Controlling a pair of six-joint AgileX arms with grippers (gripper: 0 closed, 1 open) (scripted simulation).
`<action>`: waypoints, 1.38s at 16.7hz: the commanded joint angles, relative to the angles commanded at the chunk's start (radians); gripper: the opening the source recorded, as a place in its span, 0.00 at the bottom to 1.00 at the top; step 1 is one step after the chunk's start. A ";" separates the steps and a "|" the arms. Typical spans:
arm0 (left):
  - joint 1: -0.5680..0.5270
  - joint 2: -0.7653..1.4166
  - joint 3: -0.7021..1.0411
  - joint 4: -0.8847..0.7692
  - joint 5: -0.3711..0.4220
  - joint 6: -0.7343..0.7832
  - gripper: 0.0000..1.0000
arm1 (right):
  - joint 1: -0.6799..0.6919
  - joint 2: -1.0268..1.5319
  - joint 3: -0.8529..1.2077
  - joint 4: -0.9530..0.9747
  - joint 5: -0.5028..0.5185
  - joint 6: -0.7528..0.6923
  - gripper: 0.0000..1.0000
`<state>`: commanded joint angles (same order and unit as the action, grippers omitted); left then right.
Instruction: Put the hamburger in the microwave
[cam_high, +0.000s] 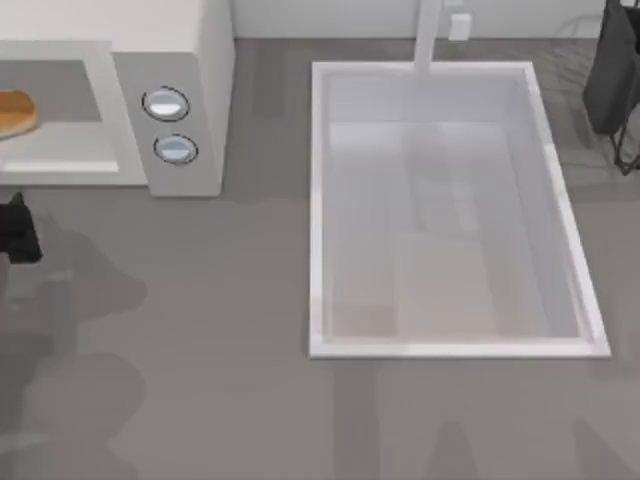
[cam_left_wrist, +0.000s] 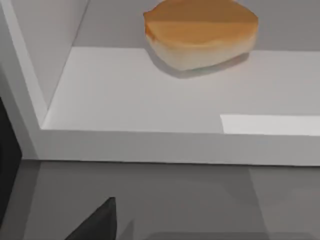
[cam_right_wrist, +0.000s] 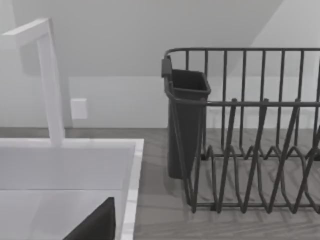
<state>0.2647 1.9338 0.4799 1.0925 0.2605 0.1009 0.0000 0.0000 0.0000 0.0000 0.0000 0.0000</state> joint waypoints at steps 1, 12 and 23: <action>0.006 -0.019 -0.032 0.018 0.005 0.003 1.00 | 0.000 0.000 0.000 0.000 0.000 0.000 1.00; 0.007 -0.136 -0.034 -0.078 0.009 -0.003 1.00 | 0.000 0.000 0.000 0.000 0.000 0.000 1.00; 0.008 -0.502 0.071 -0.567 0.003 0.005 1.00 | 0.000 0.000 0.000 0.000 0.000 0.000 1.00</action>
